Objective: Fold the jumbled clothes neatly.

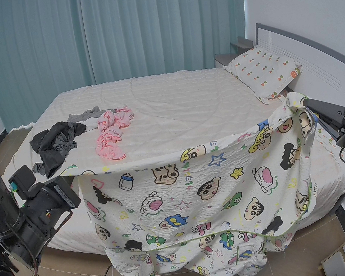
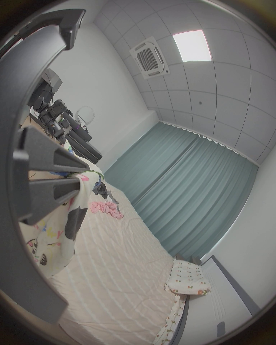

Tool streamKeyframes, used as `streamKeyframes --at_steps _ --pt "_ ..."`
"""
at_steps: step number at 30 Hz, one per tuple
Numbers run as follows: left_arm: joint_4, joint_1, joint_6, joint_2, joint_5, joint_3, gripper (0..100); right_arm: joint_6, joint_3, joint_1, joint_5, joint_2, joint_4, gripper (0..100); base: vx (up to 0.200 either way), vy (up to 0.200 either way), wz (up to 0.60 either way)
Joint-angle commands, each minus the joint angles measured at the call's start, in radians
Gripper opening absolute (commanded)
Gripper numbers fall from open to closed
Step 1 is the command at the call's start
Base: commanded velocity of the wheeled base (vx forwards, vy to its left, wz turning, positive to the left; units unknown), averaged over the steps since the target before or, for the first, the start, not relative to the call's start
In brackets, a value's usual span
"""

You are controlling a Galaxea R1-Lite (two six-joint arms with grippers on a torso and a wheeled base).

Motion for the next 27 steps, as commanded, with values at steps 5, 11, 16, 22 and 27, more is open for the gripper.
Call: streamKeyframes --at_steps 5,11,16,22,27 --pt "-0.013 0.016 -0.023 0.197 0.004 -0.111 0 -0.004 0.003 -0.069 0.0 0.146 -0.099 0 0.12 0.0 0.0" --pt "-0.013 0.039 -0.022 0.231 0.0 -0.15 0 -0.004 -0.009 -0.083 0.0 0.2 -0.131 0 0.2 0.0 0.0" --pt "-0.013 0.053 -0.022 0.255 -0.002 -0.177 0 -0.009 -0.014 -0.087 -0.003 0.231 -0.172 0 0.2 0.0 0.0" --pt "-0.012 0.056 -0.019 0.314 -0.034 -0.237 0 -0.012 -0.058 -0.106 -0.009 0.297 -0.203 0 0.2 0.0 0.0" --pt "-0.01 0.085 -0.017 0.41 -0.038 -0.316 0 -0.017 -0.112 -0.126 -0.009 0.373 -0.203 0 0.2 0.0 0.0"
